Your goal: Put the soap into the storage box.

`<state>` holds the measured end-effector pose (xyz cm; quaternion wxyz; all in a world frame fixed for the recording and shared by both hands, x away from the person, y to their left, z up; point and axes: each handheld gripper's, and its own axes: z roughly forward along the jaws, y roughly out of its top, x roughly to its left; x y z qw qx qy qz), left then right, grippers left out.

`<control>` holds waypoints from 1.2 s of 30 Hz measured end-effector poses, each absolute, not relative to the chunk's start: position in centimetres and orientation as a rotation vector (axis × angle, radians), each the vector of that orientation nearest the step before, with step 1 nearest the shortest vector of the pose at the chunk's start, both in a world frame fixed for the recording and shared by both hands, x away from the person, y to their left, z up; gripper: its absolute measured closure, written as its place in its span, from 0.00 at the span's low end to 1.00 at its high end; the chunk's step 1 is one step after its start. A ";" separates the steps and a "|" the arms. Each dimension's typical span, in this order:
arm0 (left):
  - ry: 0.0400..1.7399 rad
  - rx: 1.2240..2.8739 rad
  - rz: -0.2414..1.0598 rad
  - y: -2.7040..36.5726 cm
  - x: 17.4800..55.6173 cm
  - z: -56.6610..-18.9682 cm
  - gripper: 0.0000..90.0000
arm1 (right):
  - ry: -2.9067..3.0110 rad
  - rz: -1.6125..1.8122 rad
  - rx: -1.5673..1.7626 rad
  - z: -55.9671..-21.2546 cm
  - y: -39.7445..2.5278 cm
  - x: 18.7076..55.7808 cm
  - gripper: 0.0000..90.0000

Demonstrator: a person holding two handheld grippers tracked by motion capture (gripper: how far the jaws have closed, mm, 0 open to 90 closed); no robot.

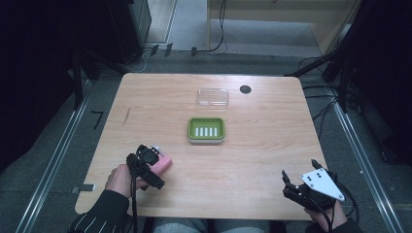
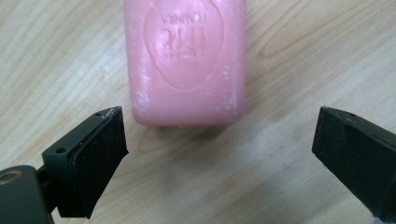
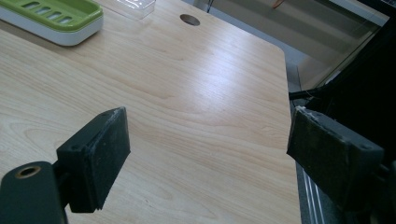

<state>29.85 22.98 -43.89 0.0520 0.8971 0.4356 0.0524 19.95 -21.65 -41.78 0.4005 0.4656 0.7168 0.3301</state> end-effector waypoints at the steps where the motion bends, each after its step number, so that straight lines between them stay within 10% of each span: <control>1: 1.325 2.728 0.163 22.9 29.9 -43.9 0.04 | 1.813 0.836 1.179 -41.8 -21.7 19.9 0.15; 36: 1.320 2.774 0.099 21.0 34.3 -44.4 0.04 | 1.830 0.838 1.162 -41.8 -21.5 20.2 0.15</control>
